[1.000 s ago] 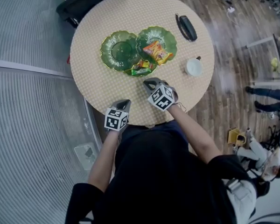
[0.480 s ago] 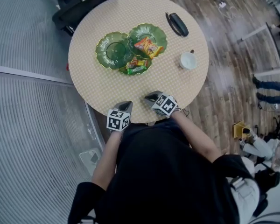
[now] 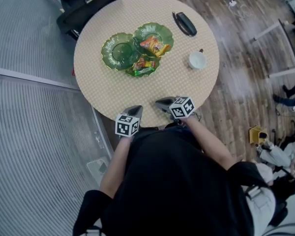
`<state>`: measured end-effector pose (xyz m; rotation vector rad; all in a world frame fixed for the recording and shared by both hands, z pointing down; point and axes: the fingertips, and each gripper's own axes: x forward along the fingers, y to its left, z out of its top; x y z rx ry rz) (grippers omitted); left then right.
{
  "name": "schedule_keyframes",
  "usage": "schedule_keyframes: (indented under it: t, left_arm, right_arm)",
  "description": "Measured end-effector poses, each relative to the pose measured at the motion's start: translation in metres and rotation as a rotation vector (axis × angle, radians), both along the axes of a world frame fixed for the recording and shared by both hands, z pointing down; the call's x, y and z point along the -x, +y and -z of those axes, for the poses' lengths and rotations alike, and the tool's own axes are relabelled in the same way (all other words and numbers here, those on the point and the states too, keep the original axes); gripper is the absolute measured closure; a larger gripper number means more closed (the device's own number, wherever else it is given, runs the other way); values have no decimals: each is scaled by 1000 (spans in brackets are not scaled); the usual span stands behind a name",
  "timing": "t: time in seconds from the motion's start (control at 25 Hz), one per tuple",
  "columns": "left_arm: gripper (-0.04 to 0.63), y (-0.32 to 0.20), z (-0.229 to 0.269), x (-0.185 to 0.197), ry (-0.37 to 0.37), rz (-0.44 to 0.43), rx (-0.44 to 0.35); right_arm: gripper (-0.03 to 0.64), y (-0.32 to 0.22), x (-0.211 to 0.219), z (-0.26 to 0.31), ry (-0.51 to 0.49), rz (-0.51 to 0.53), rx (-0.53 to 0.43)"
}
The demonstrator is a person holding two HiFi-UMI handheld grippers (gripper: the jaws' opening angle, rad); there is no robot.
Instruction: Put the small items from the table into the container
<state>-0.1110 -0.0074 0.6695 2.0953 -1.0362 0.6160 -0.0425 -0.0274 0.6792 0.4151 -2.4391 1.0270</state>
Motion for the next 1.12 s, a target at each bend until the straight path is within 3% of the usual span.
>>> schedule_keyframes:
  t: [0.64, 1.12]
  left_arm:
    - [592, 13, -7, -6, -13, -37, 12]
    - [592, 15, -11, 2, -9, -23, 34]
  right_arm:
    - [589, 23, 1, 5, -62, 78, -11]
    - [589, 17, 6, -2, -21, 126, -10]
